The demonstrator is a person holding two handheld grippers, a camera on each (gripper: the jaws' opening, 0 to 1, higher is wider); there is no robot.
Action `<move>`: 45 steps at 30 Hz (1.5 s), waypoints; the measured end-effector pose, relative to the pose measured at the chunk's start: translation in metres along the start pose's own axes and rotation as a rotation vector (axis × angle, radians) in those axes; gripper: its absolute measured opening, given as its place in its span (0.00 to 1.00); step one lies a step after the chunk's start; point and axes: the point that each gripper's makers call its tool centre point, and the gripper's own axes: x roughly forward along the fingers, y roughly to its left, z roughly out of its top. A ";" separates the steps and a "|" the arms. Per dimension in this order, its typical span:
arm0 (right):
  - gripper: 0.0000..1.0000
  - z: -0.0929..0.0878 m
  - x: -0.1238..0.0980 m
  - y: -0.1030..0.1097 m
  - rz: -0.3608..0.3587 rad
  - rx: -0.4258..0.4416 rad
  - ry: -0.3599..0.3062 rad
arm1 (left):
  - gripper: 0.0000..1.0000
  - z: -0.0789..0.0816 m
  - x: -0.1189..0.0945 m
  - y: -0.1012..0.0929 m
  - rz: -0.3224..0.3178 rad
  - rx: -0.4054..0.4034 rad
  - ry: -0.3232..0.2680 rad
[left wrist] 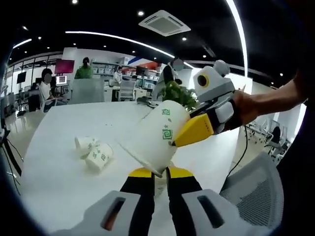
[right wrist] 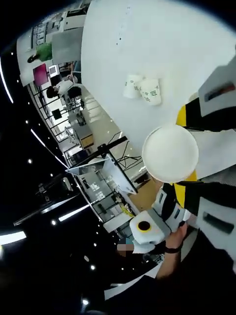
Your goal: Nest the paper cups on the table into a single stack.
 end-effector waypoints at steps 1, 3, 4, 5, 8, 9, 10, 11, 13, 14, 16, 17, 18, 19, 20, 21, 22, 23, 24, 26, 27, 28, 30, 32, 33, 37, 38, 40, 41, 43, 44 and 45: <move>0.38 -0.001 0.000 -0.001 0.002 -0.006 0.003 | 0.05 0.000 0.000 0.000 -0.001 0.003 0.002; 0.37 -0.003 -0.001 -0.004 -0.002 -0.018 0.012 | 0.02 0.001 -0.001 -0.002 -0.007 0.007 -0.003; 0.36 -0.005 -0.001 -0.005 -0.006 -0.026 0.019 | 0.01 0.002 0.000 -0.002 -0.009 0.011 -0.007; 0.36 -0.006 -0.001 -0.006 -0.008 -0.026 0.021 | 0.01 0.002 0.000 -0.003 -0.012 0.015 -0.008; 0.36 -0.006 -0.002 -0.005 -0.011 -0.027 0.019 | 0.02 0.004 -0.001 -0.006 -0.017 0.028 -0.005; 0.36 -0.006 -0.002 -0.005 -0.012 -0.027 0.018 | 0.01 0.005 -0.001 -0.007 -0.018 0.033 -0.002; 0.36 -0.006 -0.002 -0.006 -0.015 -0.029 0.019 | 0.00 0.005 -0.001 -0.008 -0.017 0.036 -0.001; 0.36 -0.006 -0.002 -0.006 -0.016 -0.030 0.020 | 0.00 0.005 -0.001 -0.009 -0.019 0.036 0.001; 0.36 -0.008 -0.003 -0.007 -0.023 -0.034 0.025 | 0.00 0.007 -0.001 -0.012 -0.019 0.037 0.002; 0.35 -0.008 -0.003 -0.008 -0.024 -0.033 0.024 | 0.00 0.006 -0.001 -0.013 -0.019 0.037 0.004; 0.35 -0.009 -0.004 -0.009 -0.030 -0.026 0.020 | 0.00 0.005 -0.001 -0.013 -0.019 0.037 0.011; 0.34 -0.010 -0.004 -0.010 -0.035 -0.024 0.021 | 0.00 0.004 0.000 -0.013 -0.019 0.037 0.015; 0.34 -0.010 -0.004 -0.011 -0.039 -0.025 0.023 | 0.00 0.004 0.000 -0.014 -0.017 0.038 0.017; 0.34 -0.011 -0.005 -0.011 -0.042 -0.027 0.024 | 0.00 0.004 0.000 -0.013 -0.017 0.036 0.015; 0.34 -0.011 -0.006 -0.012 -0.043 -0.027 0.024 | 0.00 0.005 0.000 -0.013 -0.017 0.036 0.013; 0.34 -0.012 -0.007 -0.013 -0.044 -0.026 0.023 | 0.00 0.006 0.001 -0.012 -0.016 0.036 0.011; 0.34 -0.012 -0.008 -0.013 -0.044 -0.025 0.022 | 0.00 0.006 0.001 -0.011 -0.016 0.038 0.012; 0.34 -0.012 -0.008 -0.014 -0.048 -0.023 0.022 | 0.00 0.007 0.002 -0.011 -0.017 0.040 0.012; 0.33 -0.012 -0.009 -0.015 -0.050 -0.023 0.023 | 0.00 0.007 0.001 -0.011 -0.018 0.041 0.013; 0.33 -0.013 -0.010 -0.017 -0.061 -0.021 0.021 | 0.00 0.007 0.002 -0.009 -0.018 0.044 0.013; 0.33 -0.012 -0.011 -0.017 -0.066 -0.018 0.018 | 0.00 0.008 0.003 -0.009 -0.017 0.045 0.011; 0.32 -0.012 -0.012 -0.018 -0.070 -0.017 0.015 | 0.00 0.008 0.003 -0.009 -0.018 0.046 0.010; 0.32 -0.012 -0.014 -0.020 -0.078 -0.017 0.014 | 0.00 0.009 0.003 -0.005 -0.017 0.050 0.010; 0.32 -0.012 -0.016 -0.022 -0.086 -0.023 0.015 | 0.00 0.010 0.002 -0.004 -0.017 0.052 0.009; 0.32 -0.012 -0.017 -0.024 -0.092 -0.027 0.016 | 0.00 0.011 0.002 -0.003 -0.017 0.053 0.006; 0.35 -0.012 -0.024 -0.028 -0.111 -0.034 0.009 | 0.00 0.015 0.002 -0.003 -0.017 0.059 0.006; 0.36 -0.013 -0.025 -0.029 -0.118 -0.037 0.010 | 0.00 0.016 0.002 -0.003 -0.018 0.061 0.007; 0.39 -0.015 -0.030 -0.031 -0.139 -0.056 0.018 | 0.00 0.017 0.003 -0.002 -0.019 0.066 0.010; 0.41 -0.016 -0.032 -0.031 -0.149 -0.061 0.020 | 0.00 0.017 0.004 -0.003 -0.021 0.069 0.010; 0.45 -0.020 -0.038 -0.033 -0.163 -0.069 0.029 | 0.00 0.019 0.004 -0.004 -0.022 0.071 0.009; 0.47 -0.023 -0.041 -0.034 -0.172 -0.073 0.032 | 0.00 0.019 0.005 -0.005 -0.026 0.074 0.011; 0.49 -0.024 -0.044 -0.035 -0.179 -0.078 0.035 | 0.00 0.019 0.006 -0.005 -0.027 0.080 0.015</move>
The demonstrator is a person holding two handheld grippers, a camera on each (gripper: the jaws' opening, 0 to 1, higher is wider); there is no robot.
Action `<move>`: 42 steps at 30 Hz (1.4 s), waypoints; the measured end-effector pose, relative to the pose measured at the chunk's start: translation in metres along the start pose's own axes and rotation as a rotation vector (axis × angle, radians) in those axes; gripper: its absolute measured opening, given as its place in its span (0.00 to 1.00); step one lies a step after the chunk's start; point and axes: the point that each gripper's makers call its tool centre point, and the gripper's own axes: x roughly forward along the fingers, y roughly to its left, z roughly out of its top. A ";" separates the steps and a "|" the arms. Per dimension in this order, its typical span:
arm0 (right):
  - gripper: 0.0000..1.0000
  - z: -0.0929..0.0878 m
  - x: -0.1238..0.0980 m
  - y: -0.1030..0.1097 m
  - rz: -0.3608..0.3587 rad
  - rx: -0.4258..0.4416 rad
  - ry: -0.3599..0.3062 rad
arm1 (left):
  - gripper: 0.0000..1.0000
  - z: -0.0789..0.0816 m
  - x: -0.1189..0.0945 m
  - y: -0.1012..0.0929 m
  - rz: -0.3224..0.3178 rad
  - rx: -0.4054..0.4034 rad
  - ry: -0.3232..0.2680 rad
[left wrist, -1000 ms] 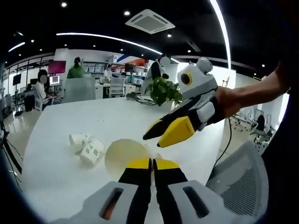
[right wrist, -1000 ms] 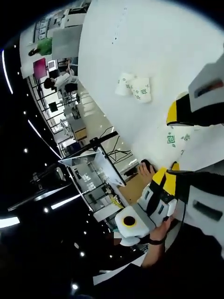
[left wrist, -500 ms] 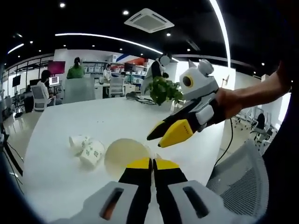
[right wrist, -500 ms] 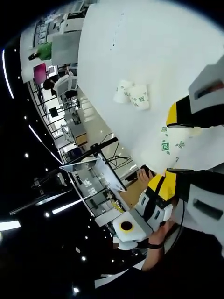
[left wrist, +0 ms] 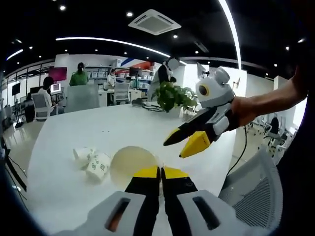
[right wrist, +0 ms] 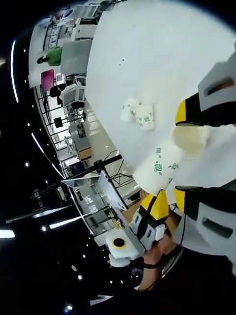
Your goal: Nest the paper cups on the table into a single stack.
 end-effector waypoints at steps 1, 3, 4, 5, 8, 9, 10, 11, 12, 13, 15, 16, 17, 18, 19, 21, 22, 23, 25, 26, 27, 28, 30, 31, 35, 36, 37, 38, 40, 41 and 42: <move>0.50 -0.002 -0.002 -0.002 -0.008 -0.005 0.004 | 0.00 0.000 0.001 0.000 -0.002 0.006 0.003; 0.55 -0.006 -0.008 -0.006 -0.031 -0.016 0.009 | 0.00 0.000 0.002 -0.003 -0.011 0.014 0.009; 0.58 -0.008 -0.012 -0.008 -0.044 -0.022 0.008 | 0.00 0.001 0.003 -0.003 -0.014 0.017 0.011; 0.59 -0.009 -0.014 -0.009 -0.051 -0.026 0.008 | 0.00 0.001 0.004 -0.003 -0.016 0.020 0.013; 0.61 -0.013 -0.019 -0.011 -0.062 -0.030 0.011 | 0.00 0.002 0.007 -0.006 -0.025 0.026 0.019; 0.62 -0.015 -0.021 -0.011 -0.065 -0.031 0.013 | 0.00 0.002 0.008 -0.006 -0.025 0.028 0.020; 0.62 -0.016 -0.022 -0.011 -0.070 -0.031 0.014 | 0.00 0.002 0.009 -0.006 -0.025 0.029 0.021; 0.62 -0.018 -0.023 -0.012 -0.076 -0.027 0.015 | 0.00 0.003 0.010 -0.006 -0.029 0.031 0.022; 0.62 -0.019 -0.024 -0.013 -0.078 -0.023 0.015 | 0.00 0.003 0.011 -0.007 -0.030 0.033 0.024; 0.62 -0.021 -0.026 -0.013 -0.082 -0.017 0.014 | 0.00 0.003 0.011 -0.009 -0.032 0.037 0.027; 0.62 -0.022 -0.027 -0.013 -0.087 -0.014 0.013 | 0.00 0.004 0.012 -0.008 -0.035 0.039 0.028; 0.62 -0.023 -0.028 -0.013 -0.088 -0.012 0.014 | 0.00 0.004 0.012 -0.009 -0.037 0.041 0.031; 0.62 -0.024 -0.029 -0.013 -0.090 -0.011 0.014 | 0.00 0.004 0.012 -0.010 -0.039 0.043 0.033; 0.62 -0.025 -0.029 -0.014 -0.093 -0.008 0.014 | 0.00 0.004 0.013 -0.010 -0.040 0.047 0.037; 0.61 -0.025 -0.030 -0.014 -0.095 -0.006 0.015 | 0.00 0.003 0.013 -0.009 -0.041 0.048 0.040; 0.61 -0.026 -0.031 -0.014 -0.096 0.003 0.013 | 0.00 0.002 0.014 -0.009 -0.041 0.046 0.045; 0.61 -0.027 -0.031 -0.014 -0.096 0.005 0.013 | 0.00 0.002 0.014 -0.008 -0.038 0.043 0.046; 0.60 -0.028 -0.031 -0.013 -0.097 0.008 0.011 | 0.00 0.001 0.014 -0.008 -0.035 0.042 0.048; 0.60 -0.031 -0.032 -0.011 -0.098 0.018 0.010 | 0.00 -0.001 0.014 -0.008 -0.035 0.045 0.053; 0.60 -0.032 -0.031 -0.011 -0.098 0.021 0.011 | 0.00 -0.001 0.015 -0.008 -0.034 0.048 0.056; 0.60 -0.035 -0.031 -0.010 -0.097 0.025 0.015 | 0.00 -0.003 0.015 -0.008 -0.034 0.049 0.061; 0.60 -0.037 -0.031 -0.010 -0.097 0.026 0.018 | 0.00 -0.004 0.015 -0.009 -0.034 0.049 0.064; 0.60 -0.040 -0.031 -0.009 -0.096 0.027 0.024 | 0.00 -0.006 0.016 -0.009 -0.035 0.048 0.070; 0.60 -0.041 -0.032 -0.010 -0.094 0.031 0.024 | 0.00 -0.006 0.016 -0.010 -0.036 0.045 0.072; 0.58 -0.045 -0.034 -0.013 -0.098 0.049 0.027 | 0.00 -0.007 0.019 -0.011 -0.036 0.051 0.081; 0.58 -0.046 -0.034 -0.014 -0.101 0.053 0.026 | 0.00 -0.006 0.020 -0.011 -0.037 0.056 0.083; 0.58 -0.047 -0.035 -0.015 -0.104 0.057 0.024 | 0.00 -0.006 0.021 -0.011 -0.039 0.056 0.083; 0.58 -0.047 -0.036 -0.015 -0.107 0.064 0.020 | 0.00 -0.005 0.021 -0.013 -0.042 0.057 0.084; 0.58 -0.048 -0.037 -0.016 -0.108 0.068 0.017 | 0.00 -0.006 0.023 -0.014 -0.044 0.060 0.089; 0.58 -0.048 -0.037 -0.015 -0.111 0.065 0.017 | 0.00 -0.007 0.024 -0.015 -0.047 0.061 0.093; 0.58 -0.049 -0.038 -0.014 -0.112 0.061 0.019 | 0.00 -0.008 0.025 -0.015 -0.047 0.062 0.098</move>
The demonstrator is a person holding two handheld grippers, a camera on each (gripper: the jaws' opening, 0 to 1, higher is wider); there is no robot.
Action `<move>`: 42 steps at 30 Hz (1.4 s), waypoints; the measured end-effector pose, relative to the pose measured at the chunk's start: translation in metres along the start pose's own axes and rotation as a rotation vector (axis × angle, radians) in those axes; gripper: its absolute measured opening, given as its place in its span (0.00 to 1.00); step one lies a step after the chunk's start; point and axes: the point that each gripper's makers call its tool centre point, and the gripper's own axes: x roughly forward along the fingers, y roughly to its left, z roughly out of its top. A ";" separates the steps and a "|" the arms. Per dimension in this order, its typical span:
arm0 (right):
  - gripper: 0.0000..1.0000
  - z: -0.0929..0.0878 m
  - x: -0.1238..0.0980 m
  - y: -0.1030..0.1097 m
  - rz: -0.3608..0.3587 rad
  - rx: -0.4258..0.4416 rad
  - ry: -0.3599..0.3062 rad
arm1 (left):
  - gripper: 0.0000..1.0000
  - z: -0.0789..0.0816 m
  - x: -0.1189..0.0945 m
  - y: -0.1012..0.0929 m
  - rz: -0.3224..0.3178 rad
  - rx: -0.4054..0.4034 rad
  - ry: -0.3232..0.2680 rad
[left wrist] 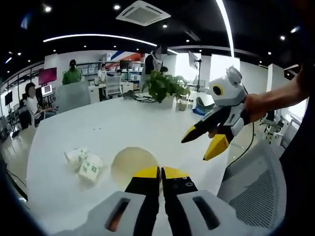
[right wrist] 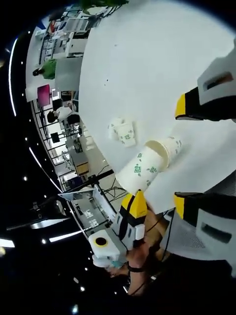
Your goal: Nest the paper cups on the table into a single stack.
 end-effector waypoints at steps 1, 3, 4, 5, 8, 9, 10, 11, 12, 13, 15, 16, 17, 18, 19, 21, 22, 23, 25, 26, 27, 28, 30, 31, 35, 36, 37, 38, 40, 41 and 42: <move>0.58 0.000 -0.001 0.000 -0.002 -0.002 0.001 | 0.00 -0.001 0.001 0.000 0.000 0.001 0.003; 0.58 -0.001 -0.003 0.002 -0.007 -0.007 0.001 | 0.00 -0.002 0.002 0.001 0.002 0.000 0.004; 0.59 -0.001 -0.003 0.003 -0.009 -0.008 0.000 | 0.00 -0.002 0.002 0.002 0.004 0.000 0.004; 0.59 -0.001 -0.004 0.002 -0.010 -0.007 -0.002 | 0.00 -0.002 0.002 0.002 0.005 0.000 0.003; 0.59 -0.004 -0.007 0.000 -0.014 -0.003 -0.008 | 0.00 -0.003 0.004 0.003 0.017 0.010 0.014; 0.59 -0.005 -0.008 0.002 -0.015 -0.001 -0.008 | 0.00 -0.004 0.004 0.004 0.027 0.017 0.022; 0.59 -0.007 -0.009 0.002 -0.017 0.001 -0.007 | 0.00 -0.004 0.005 0.004 0.027 0.021 0.024; 0.59 -0.008 -0.009 0.002 -0.019 0.002 -0.007 | 0.00 -0.004 0.005 0.002 0.025 0.028 0.029; 0.59 -0.010 -0.010 0.002 -0.021 0.004 -0.004 | 0.00 -0.005 0.006 0.003 0.025 0.035 0.034; 0.59 -0.012 -0.011 0.001 -0.022 0.005 -0.003 | 0.00 -0.007 0.007 0.003 0.024 0.052 0.047; 0.59 -0.014 -0.012 0.002 -0.025 0.008 -0.003 | 0.00 -0.008 0.007 -0.001 0.020 0.071 0.058; 0.59 -0.015 -0.014 0.002 -0.027 0.011 -0.003 | 0.00 -0.009 0.008 -0.001 0.017 0.079 0.063; 0.59 -0.015 -0.014 0.003 -0.027 0.011 -0.004 | 0.00 -0.009 0.008 -0.001 0.016 0.081 0.065; 0.59 -0.016 -0.016 0.001 -0.030 0.014 -0.006 | 0.00 -0.010 0.010 -0.005 0.010 0.086 0.074; 0.59 -0.017 -0.016 0.001 -0.031 0.016 -0.008 | 0.00 -0.010 0.011 -0.007 0.008 0.088 0.076; 0.59 -0.018 -0.018 0.001 -0.034 0.019 -0.010 | 0.00 -0.012 0.014 -0.009 0.003 0.092 0.085; 0.59 -0.019 -0.019 0.000 -0.037 0.020 -0.011 | 0.00 -0.013 0.016 -0.010 0.001 0.094 0.089; 0.59 -0.019 -0.020 0.000 -0.038 0.022 -0.013 | 0.00 -0.014 0.017 -0.010 0.001 0.096 0.092; 0.59 -0.020 -0.022 -0.001 -0.041 0.027 -0.016 | 0.00 -0.016 0.021 -0.008 0.001 0.090 0.094; 0.59 -0.021 -0.023 -0.002 -0.043 0.028 -0.016 | 0.00 -0.016 0.022 -0.008 0.002 0.085 0.094; 0.59 -0.023 -0.023 -0.002 -0.044 0.031 -0.016 | 0.00 -0.015 0.024 -0.009 0.002 0.079 0.095; 0.59 -0.024 -0.024 -0.003 -0.046 0.032 -0.016 | 0.00 -0.016 0.026 -0.008 0.002 0.075 0.096; 0.59 -0.026 -0.026 -0.003 -0.049 0.036 -0.015 | 0.00 -0.017 0.029 -0.008 0.005 0.072 0.098; 0.59 -0.027 -0.027 -0.003 -0.052 0.039 -0.015 | 0.01 -0.017 0.032 -0.008 0.003 0.067 0.098; 0.59 -0.030 -0.032 -0.005 -0.062 0.049 -0.019 | 0.01 -0.015 0.035 -0.010 0.001 0.065 0.101; 0.59 -0.031 -0.034 -0.006 -0.067 0.052 -0.020 | 0.01 -0.014 0.036 -0.010 0.003 0.064 0.100; 0.59 -0.031 -0.034 -0.006 -0.068 0.055 -0.021 | 0.01 -0.012 0.037 -0.009 0.004 0.063 0.099; 0.59 -0.032 -0.036 -0.006 -0.069 0.059 -0.024 | 0.01 -0.011 0.038 -0.008 0.004 0.063 0.099; 0.59 -0.033 -0.037 -0.006 -0.073 0.061 -0.023 | 0.01 -0.008 0.038 -0.007 0.008 0.069 0.099; 0.59 -0.033 -0.037 -0.006 -0.074 0.061 -0.023 | 0.00 -0.007 0.038 -0.007 0.008 0.069 0.099; 0.59 -0.034 -0.038 -0.006 -0.074 0.064 -0.023 | 0.00 -0.006 0.041 -0.004 0.008 0.069 0.101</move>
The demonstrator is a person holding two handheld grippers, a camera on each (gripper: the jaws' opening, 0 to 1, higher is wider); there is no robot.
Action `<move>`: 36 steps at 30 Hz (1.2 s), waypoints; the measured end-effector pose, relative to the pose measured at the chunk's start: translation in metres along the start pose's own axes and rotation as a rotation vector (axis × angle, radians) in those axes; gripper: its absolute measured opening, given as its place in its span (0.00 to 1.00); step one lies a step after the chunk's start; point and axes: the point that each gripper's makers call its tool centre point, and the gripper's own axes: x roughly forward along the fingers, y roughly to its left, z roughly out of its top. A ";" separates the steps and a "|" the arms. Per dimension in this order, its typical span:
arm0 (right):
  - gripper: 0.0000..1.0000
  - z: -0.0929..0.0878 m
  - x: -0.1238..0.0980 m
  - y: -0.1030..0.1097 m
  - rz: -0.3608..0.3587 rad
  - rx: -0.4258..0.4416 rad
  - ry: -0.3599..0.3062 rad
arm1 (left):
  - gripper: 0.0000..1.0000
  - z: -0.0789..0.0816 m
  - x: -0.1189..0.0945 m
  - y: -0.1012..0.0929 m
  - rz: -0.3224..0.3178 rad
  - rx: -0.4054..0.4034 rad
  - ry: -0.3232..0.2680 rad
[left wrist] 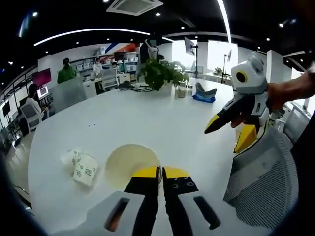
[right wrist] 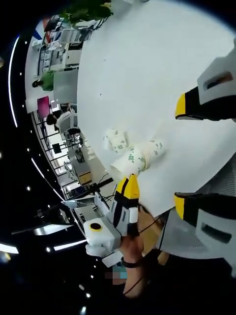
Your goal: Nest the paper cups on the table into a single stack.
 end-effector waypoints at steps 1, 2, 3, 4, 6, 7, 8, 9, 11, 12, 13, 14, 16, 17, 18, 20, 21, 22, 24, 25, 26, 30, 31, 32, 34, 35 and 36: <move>0.59 0.000 0.000 0.000 0.000 0.001 0.000 | 0.01 0.000 0.001 0.001 0.000 0.000 0.001; 0.59 -0.001 0.000 -0.002 -0.002 0.003 -0.001 | 0.01 0.000 0.003 0.003 0.000 0.002 0.004; 0.58 -0.002 -0.001 -0.003 -0.003 0.005 0.000 | 0.01 0.000 0.005 0.005 -0.001 0.004 0.010; 0.58 -0.003 -0.001 -0.003 -0.003 0.007 -0.001 | 0.01 -0.001 0.005 0.005 -0.001 0.006 0.013; 0.58 -0.004 -0.001 -0.002 -0.003 0.009 -0.001 | 0.01 -0.001 0.006 0.005 -0.004 0.007 0.019; 0.58 -0.004 -0.001 -0.001 -0.004 0.009 -0.001 | 0.01 -0.001 0.007 0.005 -0.005 0.007 0.021; 0.58 -0.004 -0.001 0.000 -0.004 0.010 -0.002 | 0.01 -0.001 0.010 0.006 -0.007 0.008 0.025; 0.58 -0.004 -0.001 0.000 -0.005 0.011 -0.003 | 0.01 -0.002 0.011 0.006 -0.009 0.008 0.027; 0.58 -0.004 -0.002 0.001 -0.006 0.012 -0.005 | 0.01 -0.003 0.012 0.006 -0.011 0.009 0.034; 0.59 -0.004 -0.002 0.002 -0.007 0.012 -0.004 | 0.01 -0.005 0.015 0.006 -0.016 0.006 0.041; 0.59 -0.005 -0.002 0.002 -0.007 0.011 -0.004 | 0.01 -0.005 0.016 0.006 -0.018 0.006 0.042; 0.59 -0.005 -0.002 0.003 -0.008 0.011 -0.004 | 0.01 -0.008 0.017 0.003 -0.024 0.008 0.051; 0.59 -0.005 -0.003 0.003 -0.008 0.012 -0.004 | 0.01 -0.010 0.021 0.003 -0.027 0.009 0.060; 0.59 -0.005 -0.003 0.003 -0.009 0.014 -0.005 | 0.01 -0.012 0.023 0.003 -0.030 0.007 0.064; 0.59 -0.006 -0.004 0.003 -0.009 0.015 -0.006 | 0.01 -0.012 0.024 0.002 -0.033 0.007 0.067; 0.59 -0.007 -0.005 0.001 -0.012 0.019 -0.006 | 0.01 -0.015 0.026 0.001 -0.039 0.011 0.076; 0.59 -0.008 -0.005 -0.001 -0.013 0.020 -0.006 | 0.01 -0.015 0.026 0.001 -0.040 0.011 0.078; 0.59 -0.008 -0.005 -0.001 -0.013 0.021 -0.007 | 0.01 -0.017 0.027 0.000 -0.044 0.012 0.084; 0.59 -0.010 -0.006 -0.003 -0.016 0.024 -0.007 | 0.01 -0.018 0.029 0.000 -0.047 0.014 0.091; 0.59 -0.010 -0.007 -0.003 -0.017 0.026 -0.008 | 0.02 -0.018 0.029 0.000 -0.048 0.015 0.092; 0.59 -0.010 -0.007 -0.003 -0.018 0.027 -0.008 | 0.02 -0.020 0.031 0.000 -0.050 0.016 0.098; 0.59 -0.012 -0.010 -0.006 -0.024 0.032 -0.011 | 0.02 -0.025 0.037 0.001 -0.055 0.016 0.108; 0.59 -0.011 -0.010 -0.006 -0.025 0.033 -0.013 | 0.02 -0.025 0.038 0.001 -0.057 0.016 0.112; 0.59 -0.011 -0.010 -0.006 -0.028 0.034 -0.013 | 0.02 -0.026 0.038 0.000 -0.060 0.020 0.120; 0.59 -0.010 -0.011 -0.005 -0.033 0.037 -0.019 | 0.02 -0.027 0.037 -0.002 -0.058 0.028 0.127; 0.59 -0.009 -0.011 -0.007 -0.032 0.039 -0.022 | 0.02 -0.027 0.037 -0.002 -0.059 0.026 0.127; 0.59 -0.009 -0.011 -0.007 -0.032 0.040 -0.024 | 0.02 -0.028 0.037 -0.002 -0.061 0.024 0.128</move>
